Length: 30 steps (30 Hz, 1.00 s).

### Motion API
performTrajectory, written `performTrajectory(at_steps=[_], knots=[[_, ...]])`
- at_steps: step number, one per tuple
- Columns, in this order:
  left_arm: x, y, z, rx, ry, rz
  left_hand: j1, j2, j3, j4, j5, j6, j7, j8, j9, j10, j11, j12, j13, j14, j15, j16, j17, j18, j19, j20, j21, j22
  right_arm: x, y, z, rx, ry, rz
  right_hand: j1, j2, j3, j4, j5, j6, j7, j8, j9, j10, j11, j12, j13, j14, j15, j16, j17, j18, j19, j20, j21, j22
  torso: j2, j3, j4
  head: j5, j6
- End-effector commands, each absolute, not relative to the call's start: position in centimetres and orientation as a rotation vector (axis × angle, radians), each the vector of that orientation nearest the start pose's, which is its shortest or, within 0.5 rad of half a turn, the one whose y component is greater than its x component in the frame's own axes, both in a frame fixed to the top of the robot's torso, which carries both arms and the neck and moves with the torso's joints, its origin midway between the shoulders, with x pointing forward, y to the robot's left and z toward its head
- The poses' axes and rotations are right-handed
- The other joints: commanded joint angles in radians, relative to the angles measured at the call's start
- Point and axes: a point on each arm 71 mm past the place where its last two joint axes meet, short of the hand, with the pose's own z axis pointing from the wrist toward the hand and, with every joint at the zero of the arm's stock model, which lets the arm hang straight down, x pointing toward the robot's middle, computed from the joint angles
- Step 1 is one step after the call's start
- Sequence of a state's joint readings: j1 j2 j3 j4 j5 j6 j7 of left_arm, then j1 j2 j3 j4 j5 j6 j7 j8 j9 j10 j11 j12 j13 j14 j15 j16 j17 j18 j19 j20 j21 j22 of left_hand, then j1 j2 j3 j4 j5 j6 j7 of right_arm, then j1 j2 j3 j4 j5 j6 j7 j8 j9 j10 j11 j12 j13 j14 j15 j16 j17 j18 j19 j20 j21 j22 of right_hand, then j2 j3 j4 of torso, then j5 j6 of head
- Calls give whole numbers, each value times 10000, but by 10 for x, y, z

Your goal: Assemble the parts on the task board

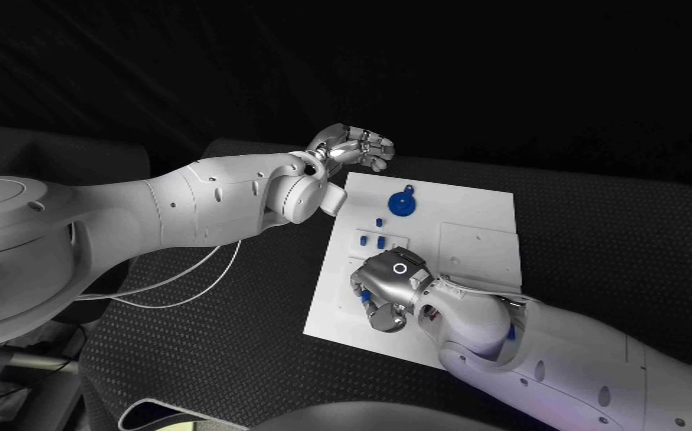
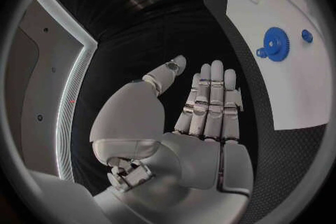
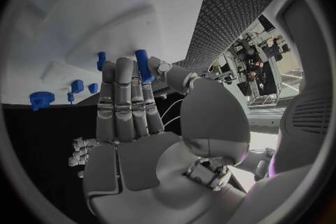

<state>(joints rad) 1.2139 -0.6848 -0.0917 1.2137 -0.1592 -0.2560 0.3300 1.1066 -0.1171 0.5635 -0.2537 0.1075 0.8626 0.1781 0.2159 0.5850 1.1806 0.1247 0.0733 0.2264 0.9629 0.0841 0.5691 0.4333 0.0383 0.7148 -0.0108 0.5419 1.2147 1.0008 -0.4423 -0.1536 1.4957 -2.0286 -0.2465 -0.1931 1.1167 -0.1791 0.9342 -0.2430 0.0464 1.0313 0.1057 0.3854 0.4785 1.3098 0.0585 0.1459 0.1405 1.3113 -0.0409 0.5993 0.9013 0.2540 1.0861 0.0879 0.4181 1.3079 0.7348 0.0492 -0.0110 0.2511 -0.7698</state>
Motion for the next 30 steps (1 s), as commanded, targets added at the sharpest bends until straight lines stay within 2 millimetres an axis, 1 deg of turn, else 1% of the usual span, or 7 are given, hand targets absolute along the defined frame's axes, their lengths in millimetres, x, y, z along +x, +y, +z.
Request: performTrajectory(at_steps=[1,4,7,10,11,18,30], knots=[[538,215,-207,-9732,15224,-13767,-66,20,-5,78,3,-87,1,60,-13,-62,7,0,-16,21,77,-39,12,39,3,27,-53,15,374,-4,-297,-8578,16513,7469,-63,45,24,-26,40,51,-12,6,9,43,23,-1,-1,11,-65,56,16,78,21,-6,41,193,0,-1,1,-1,2],[538,216,-207,-9739,15218,-13752,-66,20,-6,79,3,-89,1,60,-14,-62,7,0,-16,21,77,-41,15,39,3,27,-55,16,375,-5,-298,-8461,16626,7569,-240,-155,-75,-83,231,35,11,-49,-13,10,50,-63,10,-17,-36,40,1,78,-38,31,51,198,-2,-2,-10,-4,1],[538,216,-207,-9739,15220,-13753,-67,20,-6,80,2,-90,2,60,-14,-63,8,0,-17,21,77,-44,17,39,3,27,-56,17,375,-6,-297,-8250,16628,7709,-584,-612,-278,72,536,-88,71,-164,-61,-121,112,-181,-4,-71,15,-5,-38,78,-102,75,52,191,1,1,-16,-1,1],[538,216,-207,-9745,15227,-13746,-68,20,-7,80,2,-91,2,60,-15,-64,8,-1,-18,21,78,-46,21,39,3,27,-58,18,376,-6,-296,-7959,16520,7931,-831,-1018,-608,262,99,-357,192,-353,-144,-402,201,-382,-53,-125,107,-45,-82,78,-173,86,61,193,0,3,-11,-2,1],[538,216,-207,-9744,15229,-13750,-68,20,-7,80,2,-92,2,60,-15,-64,8,-1,-18,21,78,-47,22,39,3,27,-58,18,376,-6,-295,-7886,16459,7970,-882,-1082,-787,258,65,-514,265,-449,-189,-573,261,-488,-96,-132,157,-42,-84,78,-193,85,74,202,1,6,-9,-7,1],[538,216,-207,-9748,15243,-13752,-66,18,-8,80,1,-96,3,59,-17,-67,9,-2,-21,21,78,-54,29,39,3,27,-63,20,376,-6,-293,-7511,16263,8259,-936,-1163,-1394,155,31,-906,437,-661,-296,-955,398,-721,-208,-240,274,-43,-83,78,-326,101,90,196,0,8,-4,-22,14],[538,217,-208,-9760,15235,-13724,-65,16,-9,80,-1,-103,6,59,-19,-70,10,-2,-24,20,79,-65,41,39,3,28,-70,25,379,-15,-288,-6860,15785,8452,-815,-1195,-1484,48,29,-1142,536,-761,-353,-1204,485,-795,-299,-369,356,-55,-82,78,-458,143,71,191,-3,4,-4,-47,32]])
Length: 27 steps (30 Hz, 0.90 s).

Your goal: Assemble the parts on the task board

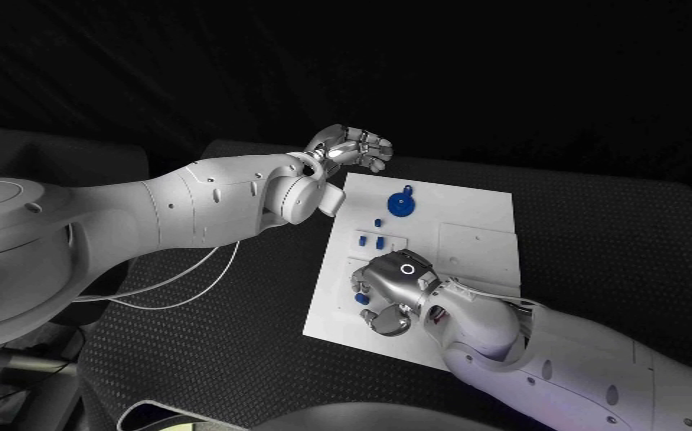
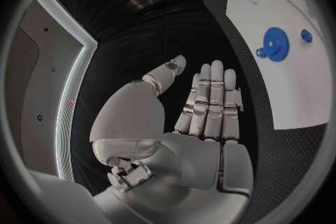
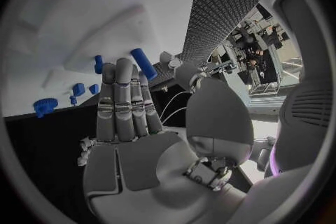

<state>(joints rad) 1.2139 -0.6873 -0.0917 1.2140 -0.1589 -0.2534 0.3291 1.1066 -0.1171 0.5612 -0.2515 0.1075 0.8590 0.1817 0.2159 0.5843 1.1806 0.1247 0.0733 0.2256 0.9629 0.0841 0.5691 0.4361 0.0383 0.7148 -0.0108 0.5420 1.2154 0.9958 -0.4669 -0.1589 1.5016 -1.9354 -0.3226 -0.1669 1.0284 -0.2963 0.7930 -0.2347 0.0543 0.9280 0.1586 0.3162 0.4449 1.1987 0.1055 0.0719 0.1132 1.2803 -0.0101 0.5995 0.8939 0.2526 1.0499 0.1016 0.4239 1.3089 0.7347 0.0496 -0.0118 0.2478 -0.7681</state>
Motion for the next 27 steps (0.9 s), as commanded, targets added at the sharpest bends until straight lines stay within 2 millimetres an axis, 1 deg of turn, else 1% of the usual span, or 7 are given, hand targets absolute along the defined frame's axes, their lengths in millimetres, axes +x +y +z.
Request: performTrajectory(at_steps=[1,9,13,16,22,25,27], knots=[[538,218,-208,-9760,15236,-13724,-65,16,13,58,-2,-67,-30,59,-11,-70,10,-2,-16,20,79,-66,13,39,3,28,-70,18,379,-16,-287,-6770,15755,8493,66,-26,-86,-60,-53,-143,21,-84,-25,-135,28,-61,-41,-71,59,-56,-6,92,-110,13,13,182,-4,0,1,-22,25],[538,218,-208,-9766,15234,-13712,-62,17,13,58,-3,-71,-29,60,-13,-73,11,-3,-18,21,79,-74,23,40,4,28,-75,21,376,-23,-283,-6404,15646,8869,124,-18,-29,-72,-49,-168,34,-72,-26,-183,41,-25,-72,-78,74,-28,8,92,-110,19,34,183,-2,4,-5,-42,52],[538,218,-208,-9762,15225,-13713,-61,15,13,58,-3,-71,-29,61,-13,-73,11,-3,-19,20,80,-78,27,40,4,28,-77,22,376,-29,-276,-5821,15451,9269,141,-26,-16,-75,-47,-170,33,-71,-26,-184,41,-21,-75,-75,73,-22,10,92,-110,17,38,183,-3,8,-10,-104,128],[539,220,-208,-9766,15180,-13669,-61,15,13,59,-4,-71,-29,62,-14,-73,11,-2,-20,21,80,-81,31,40,4,29,-79,24,383,-40,-262,-4920,15323,9664,141,-31,-20,-77,-50,-178,36,-72,-28,-189,42,-21,-79,-65,74,-14,13,92,-104,17,44,185,-7,9,-14,-216,217],[541,226,-208,-9798,15075,-13520,-61,17,11,61,-7,-64,-31,69,-12,-65,9,3,-19,27,79,-85,42,39,6,29,-82,28,408,-73,-227,-3481,15735,9677,106,6,-85,53,-48,-125,19,-16,-11,47,-29,121,-25,28,11,56,31,92,-7,-7,128,196,-24,19,-30,-594,483],[542,228,-209,-9819,15047,-13459,-66,19,8,67,-9,-57,-34,75,-11,-56,6,9,-19,31,79,-91,53,39,9,29,-85,33,427,-101,-213,-1778,16746,9561,-61,31,-262,283,-53,43,-54,101,47,509,-178,393,158,72,-123,107,51,92,39,-20,191,199,-49,20,-59,-819,598],[543,231,-210,-9862,15007,-13390,-68,20,6,68,-10,-56,-34,77,-11,-54,5,10,-19,32,79,-93,56,39,10,30,-86,34,438,-126,-205,-225,17309,9309,-430,272,-452,757,-34,168,-123,192,122,1230,-486,880,573,431,-414,459,219,92,415,-155,473,245,-77,21,-99,-932,662]])
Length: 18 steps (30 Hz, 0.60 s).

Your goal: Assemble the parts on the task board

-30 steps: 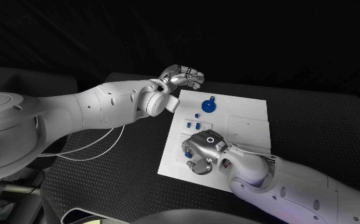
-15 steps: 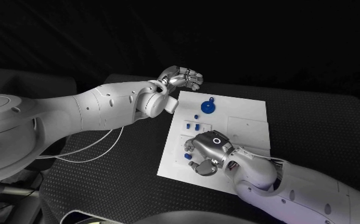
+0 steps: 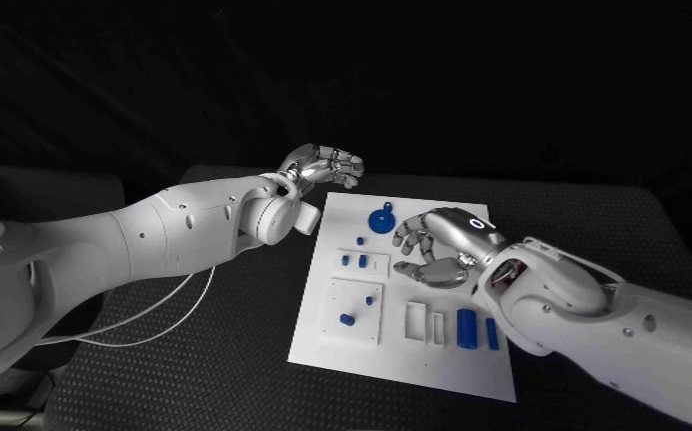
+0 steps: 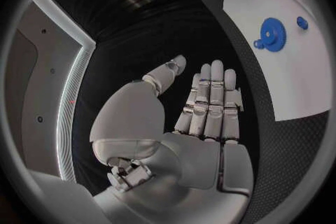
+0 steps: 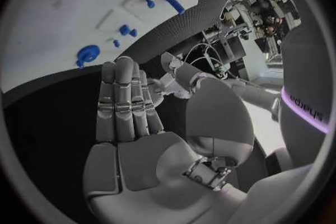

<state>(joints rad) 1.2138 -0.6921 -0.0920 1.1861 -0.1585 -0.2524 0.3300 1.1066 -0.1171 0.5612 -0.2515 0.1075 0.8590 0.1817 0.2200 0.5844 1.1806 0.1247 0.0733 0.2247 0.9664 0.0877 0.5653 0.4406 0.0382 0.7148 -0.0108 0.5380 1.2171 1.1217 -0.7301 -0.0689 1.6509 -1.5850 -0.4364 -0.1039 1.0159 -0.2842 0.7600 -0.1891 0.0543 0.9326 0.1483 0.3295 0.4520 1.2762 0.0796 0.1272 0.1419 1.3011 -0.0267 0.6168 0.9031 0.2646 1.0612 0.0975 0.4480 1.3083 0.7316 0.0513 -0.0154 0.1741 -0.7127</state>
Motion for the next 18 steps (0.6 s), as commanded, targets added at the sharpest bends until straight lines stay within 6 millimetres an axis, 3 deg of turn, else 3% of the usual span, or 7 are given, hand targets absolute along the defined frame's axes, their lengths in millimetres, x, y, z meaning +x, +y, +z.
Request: performTrajectory(at_steps=[1,6,7,8,10,14,18], knots=[[544,231,-211,-9887,15009,-13379,-70,21,6,70,-10,-55,-35,37,-12,-54,5,10,-10,-3,44,-56,13,39,11,30,-46,18,441,-134,-202,121,17522,9135,-467,289,-185,472,-12,169,-55,94,86,821,-364,596,528,401,-375,504,239,-28,505,-210,401,261,-73,13,-99,-218,127],[544,232,-217,-10061,15044,-13348,-82,31,1,79,-10,-58,-34,38,-14,-52,4,11,-12,-2,44,-63,23,38,13,31,-50,22,450,-172,-200,567,19247,7729,-731,351,-394,503,-77,219,-326,245,458,1256,-799,2166,2728,744,-769,1712,922,-28,1148,-712,1362,262,-173,38,-216,-502,215],[543,232,-217,-10072,15056,-13344,-84,32,0,80,-10,-58,-34,38,-14,-52,4,11,-12,-1,44,-64,25,38,13,31,-51,23,451,-179,-201,730,19520,7506,-751,305,-521,445,-50,188,-552,236,533,1328,-883,3041,3657,935,-755,2250,1232,-28,1385,-848,1746,270,-197,43,-234,-570,224],[543,233,-218,-10082,15057,-13331,-85,33,0,81,-10,-59,-34,38,-14,-52,4,12,-12,-1,44,-65,26,38,14,31,-51,23,450,-183,-203,837,19838,7314,-871,378,-556,483,-51,176,-446,225,626,743,-848,3915,4709,799,-853,2728,1564,-28,1402,-983,2105,246,-219,52,-249,-644,222],[544,233,-218,-10094,15055,-13306,-87,36,-1,83,-10,-60,-34,38,-15,-52,4,11,-13,-1,44,-67,29,38,14,31,-52,24,450,-190,-208,949,20539,6856,-1051,358,-596,649,-34,163,-529,215,734,412,-883,5018,5868,852,-1022,3278,1893,-28,1516,-1065,2534,271,-257,67,-281,-732,231],[543,233,-221,-10144,15104,-13307,-94,39,-5,87,-12,-62,-33,39,-16,-53,4,11,-14,1,44,-72,35,38,15,31,-55,27,447,-204,-216,1467,21399,6133,-1203,291,-429,810,-76,204,-573,265,998,-218,-987,6406,7378,683,-1023,4002,2383,-28,1427,-1209,3057,253,-346,102,-346,-986,179],[542,234,-224,-10211,15154,-13282,-102,42,-10,90,-14,-66,-32,38,-18,-53,4,11,-16,1,45,-77,41,37,14,31,-58,30,439,-214,-228,1670,22712,5124,-1657,493,-446,1186,-62,232,-584,298,1143,-214,-1020,7148,8055,689,-1034,4416,2663,-28,1483,-1261,3292,256,-421,126,-401,-1175,43]])
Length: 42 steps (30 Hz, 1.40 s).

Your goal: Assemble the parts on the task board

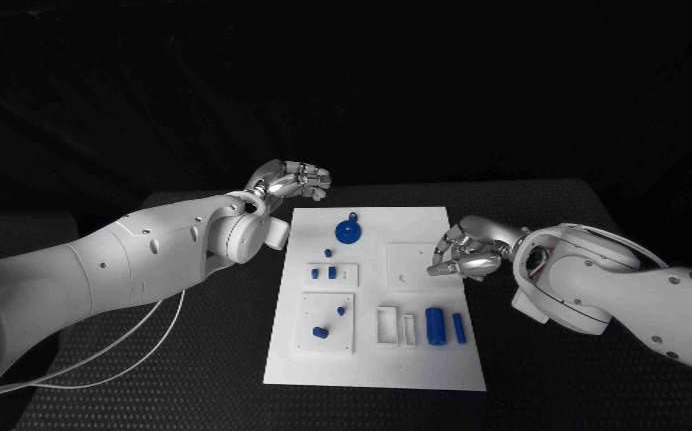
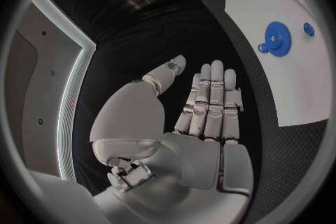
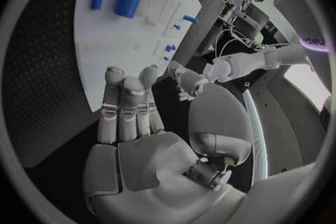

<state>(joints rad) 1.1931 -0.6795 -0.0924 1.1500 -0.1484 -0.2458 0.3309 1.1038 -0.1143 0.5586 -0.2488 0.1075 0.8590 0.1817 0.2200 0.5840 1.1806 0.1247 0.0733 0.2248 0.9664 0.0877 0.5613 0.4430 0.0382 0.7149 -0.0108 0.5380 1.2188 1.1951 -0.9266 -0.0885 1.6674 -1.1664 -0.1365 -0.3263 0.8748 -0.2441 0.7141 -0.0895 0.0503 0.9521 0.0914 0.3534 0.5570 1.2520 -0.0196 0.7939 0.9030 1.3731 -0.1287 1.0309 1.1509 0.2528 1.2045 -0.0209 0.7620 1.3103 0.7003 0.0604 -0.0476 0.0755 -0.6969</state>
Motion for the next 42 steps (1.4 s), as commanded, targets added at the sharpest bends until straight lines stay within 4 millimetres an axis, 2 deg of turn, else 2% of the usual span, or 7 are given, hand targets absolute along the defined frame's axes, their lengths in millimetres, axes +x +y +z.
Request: performTrajectory(at_steps=[1,3,6,13,20,22,42], knots=[[542,234,-225,-10236,15176,-13279,-78,13,13,65,-17,-67,-32,38,-14,-53,4,11,-17,0,45,-41,20,37,13,32,-60,14,437,-216,-231,1692,23022,4895,-357,132,35,268,-29,60,-7,78,156,-36,-39,712,677,-74,-8,369,255,90,38,-103,230,232,-131,40,-101,-239,-171],[541,234,-226,-10258,15197,-13267,-82,14,11,66,-18,-69,-31,38,-15,-54,4,11,-18,-1,46,-45,24,37,13,32,-62,16,431,-219,-238,1874,23405,4645,-777,292,-39,515,-16,8,2,47,232,-137,-22,1014,999,-135,4,498,341,90,6,-115,357,227,-185,49,-141,-348,-259],[541,233,-227,-10262,15246,-13307,-85,15,9,68,-19,-71,-31,38,-16,-55,5,10,-19,-2,46,-49,27,37,12,32,-64,18,424,-221,-244,2002,23826,4363,-983,487,-30,431,-21,100,-35,74,363,-204,-60,1338,1348,-171,-33,712,461,90,-51,-191,581,226,-227,50,-177,-461,-371],[540,232,-228,-10283,15297,-13315,-95,15,2,72,-25,-74,-30,39,-18,-57,6,10,-22,-7,48,-61,37,35,9,33,-70,23,417,-220,-254,1777,24191,3802,-1461,578,45,414,-14,301,-99,87,527,-168,-112,1665,1700,-223,-71,866,484,90,-150,-196,846,205,-269,27,-217,-482,-498],[539,229,-228,-10278,15368,-13390,-101,11,-3,73,-29,-76,-30,41,-19,-58,6,9,-24,-10,50,-69,44,35,6,34,-74,27,414,-214,-269,1695,24194,3542,-1879,424,5,391,-14,278,-88,-36,521,-144,-105,1850,1906,-233,-67,924,460,90,-191,-197,958,190,-249,-26,-188,-543,-545],[538,228,-228,-10273,15387,-13419,-104,12,-4,76,-31,-77,-30,41,-20,-58,6,10,-24,-11,50,-73,46,35,6,34,-76,28,413,-210,-271,1704,24151,3631,-1943,398,14,392,-14,278,-85,-62,514,-148,-103,1871,1938,-236,-66,933,453,90,-196,-201,976,186,-226,-77,-105,-608,-540],[536,220,-228,-10229,15546,-13638,-137,20,-18,101,-43,-94,-24,40,-28,-67,10,6,-33,-21,57,-109,79,31,-3,40,-97,43,423,-188,-286,956,23790,3286,-2072,332,114,353,-13,284,-74,-145,498,-175,-92,1899,2019,-247,-56,958,419,90,-220,-209,1033,175,-206,-59,-130,-410,-597]])
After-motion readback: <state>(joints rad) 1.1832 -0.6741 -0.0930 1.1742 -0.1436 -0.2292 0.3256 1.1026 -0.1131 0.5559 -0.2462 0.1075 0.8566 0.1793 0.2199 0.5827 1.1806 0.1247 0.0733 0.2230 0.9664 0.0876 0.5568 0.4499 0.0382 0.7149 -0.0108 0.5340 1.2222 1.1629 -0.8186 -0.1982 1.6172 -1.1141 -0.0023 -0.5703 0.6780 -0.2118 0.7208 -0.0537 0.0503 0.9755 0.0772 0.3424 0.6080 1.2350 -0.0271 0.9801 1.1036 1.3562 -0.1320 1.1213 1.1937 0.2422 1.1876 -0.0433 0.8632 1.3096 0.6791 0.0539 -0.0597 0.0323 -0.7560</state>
